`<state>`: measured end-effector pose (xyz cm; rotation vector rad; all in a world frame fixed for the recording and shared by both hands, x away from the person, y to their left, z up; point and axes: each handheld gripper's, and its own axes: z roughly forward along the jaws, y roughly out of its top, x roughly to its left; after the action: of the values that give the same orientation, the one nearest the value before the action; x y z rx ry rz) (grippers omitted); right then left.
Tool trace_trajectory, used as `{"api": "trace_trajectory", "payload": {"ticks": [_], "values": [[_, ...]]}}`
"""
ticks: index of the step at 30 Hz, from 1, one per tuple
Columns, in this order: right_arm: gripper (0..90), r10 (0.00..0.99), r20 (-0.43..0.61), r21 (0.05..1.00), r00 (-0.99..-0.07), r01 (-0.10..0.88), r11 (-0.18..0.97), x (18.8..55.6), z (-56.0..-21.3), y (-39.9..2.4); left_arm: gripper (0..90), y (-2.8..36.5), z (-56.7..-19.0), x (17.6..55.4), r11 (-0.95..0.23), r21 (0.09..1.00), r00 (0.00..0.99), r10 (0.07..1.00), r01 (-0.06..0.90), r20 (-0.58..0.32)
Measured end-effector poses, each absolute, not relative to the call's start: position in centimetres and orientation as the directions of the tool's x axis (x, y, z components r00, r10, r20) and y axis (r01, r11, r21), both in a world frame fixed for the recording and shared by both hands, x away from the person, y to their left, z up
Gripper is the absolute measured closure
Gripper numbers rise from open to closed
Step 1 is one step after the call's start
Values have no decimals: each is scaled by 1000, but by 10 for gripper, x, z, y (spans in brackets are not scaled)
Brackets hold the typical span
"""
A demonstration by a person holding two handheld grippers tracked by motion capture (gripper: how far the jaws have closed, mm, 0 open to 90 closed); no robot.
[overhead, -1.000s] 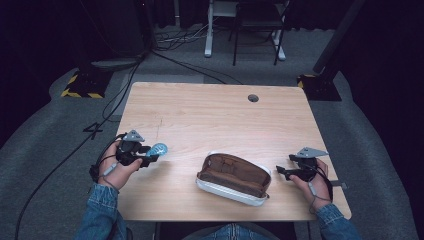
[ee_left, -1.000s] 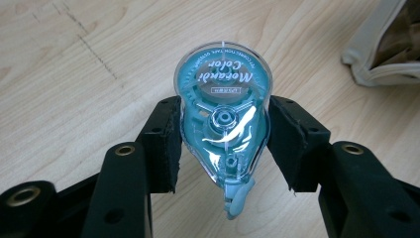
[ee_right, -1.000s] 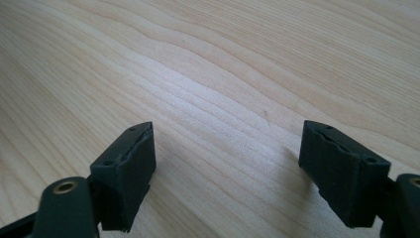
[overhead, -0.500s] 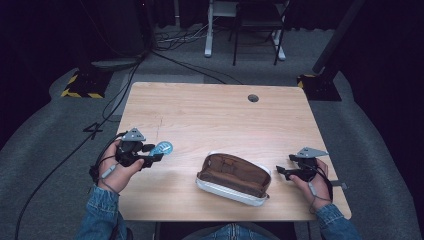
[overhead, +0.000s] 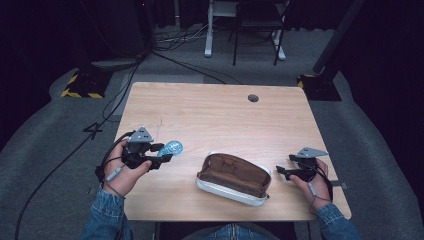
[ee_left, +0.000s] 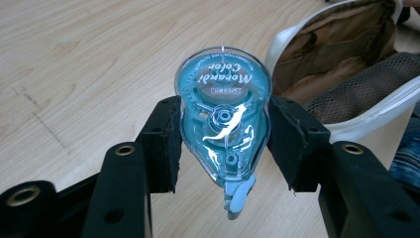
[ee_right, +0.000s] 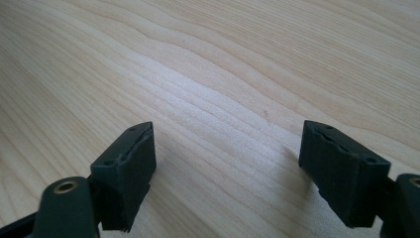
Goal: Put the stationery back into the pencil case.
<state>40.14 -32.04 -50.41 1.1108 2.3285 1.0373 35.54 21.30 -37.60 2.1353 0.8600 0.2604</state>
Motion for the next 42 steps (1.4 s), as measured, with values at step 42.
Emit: {"api": "trace_trajectory", "payload": {"ticks": [42], "values": [[226,778,-7,745,-628,515,423,401,-504,-321,490,114,-370,343,-562,748,891,446,353,-86]]}}
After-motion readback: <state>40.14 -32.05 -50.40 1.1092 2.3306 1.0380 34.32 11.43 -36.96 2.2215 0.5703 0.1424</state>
